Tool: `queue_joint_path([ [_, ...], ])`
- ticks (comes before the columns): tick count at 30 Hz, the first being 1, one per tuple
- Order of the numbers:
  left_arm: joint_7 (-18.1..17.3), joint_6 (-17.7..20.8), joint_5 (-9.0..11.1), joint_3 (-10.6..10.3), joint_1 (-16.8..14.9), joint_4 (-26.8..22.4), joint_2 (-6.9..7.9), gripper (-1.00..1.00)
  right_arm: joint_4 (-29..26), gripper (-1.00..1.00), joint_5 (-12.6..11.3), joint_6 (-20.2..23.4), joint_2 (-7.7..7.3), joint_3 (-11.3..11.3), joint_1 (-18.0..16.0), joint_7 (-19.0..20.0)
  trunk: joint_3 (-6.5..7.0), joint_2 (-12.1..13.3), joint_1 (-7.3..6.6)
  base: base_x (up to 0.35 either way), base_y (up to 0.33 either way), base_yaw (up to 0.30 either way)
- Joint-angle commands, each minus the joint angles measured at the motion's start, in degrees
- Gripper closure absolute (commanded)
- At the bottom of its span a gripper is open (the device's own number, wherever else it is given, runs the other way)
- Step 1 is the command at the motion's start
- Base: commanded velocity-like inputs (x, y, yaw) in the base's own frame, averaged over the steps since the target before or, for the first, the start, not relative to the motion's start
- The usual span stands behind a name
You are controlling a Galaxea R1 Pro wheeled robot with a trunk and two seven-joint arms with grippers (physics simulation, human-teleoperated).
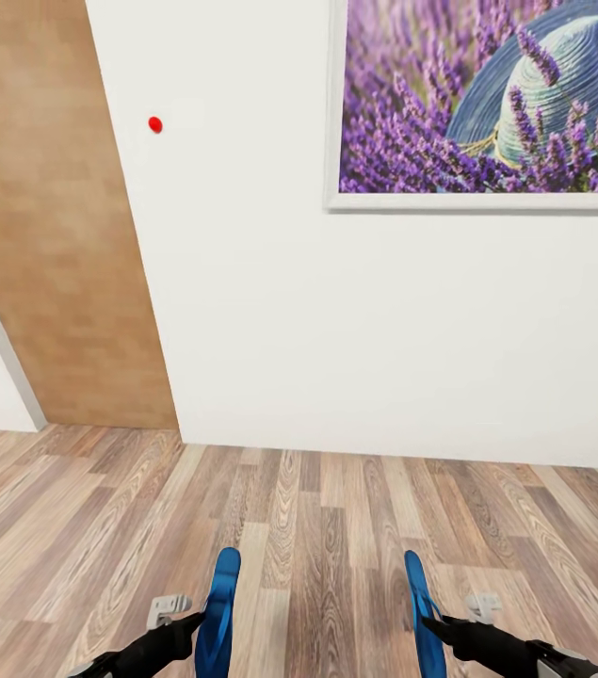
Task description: In the bedroom, move the book from the bed onto either nightstand, and place the two sandals side by side next to the bed.
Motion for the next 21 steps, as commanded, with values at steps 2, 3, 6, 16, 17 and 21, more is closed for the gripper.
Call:
queue_joint_path([
  [2,0.18,-0.42,-0.03,-0.13,-0.03,0.07,0.02,1.00,0.22,1.00,-0.35,-0.43,0.00,0.50,-0.09,0.23,0.13,-0.02,-0.01,0.000,0.000,0.000],
  [3,0.18,-0.42,-0.03,-0.13,-0.03,0.07,0.01,1.00,0.22,1.00,-0.35,-0.43,0.03,0.50,-0.09,0.23,0.22,-0.02,-0.01,0.000,0.000,0.000],
  [6,0.15,-0.42,-0.03,-0.13,-0.04,0.07,0.03,1.00,0.22,1.00,-0.35,-0.43,0.07,0.52,-0.09,0.20,0.29,-0.02,-0.01,0.000,0.000,0.000],
  [16,0.15,-0.42,-0.03,-0.13,-0.03,0.07,0.01,1.00,0.22,1.00,-0.35,-0.43,0.15,0.53,-0.09,0.15,0.32,-0.02,-0.01,0.000,0.000,0.000],
  [17,0.15,-0.42,-0.03,-0.13,-0.05,0.07,0.00,1.00,0.22,1.00,-0.32,-0.43,0.15,0.54,-0.09,0.15,0.32,-0.02,-0.01,0.000,0.000,0.000],
  [21,0.20,-0.41,-0.03,-0.13,-0.03,0.07,-0.01,1.00,0.22,1.00,-0.34,-0.43,0.16,0.53,-0.09,0.15,0.32,-0.02,-0.01,0.118,0.000,0.000],
])
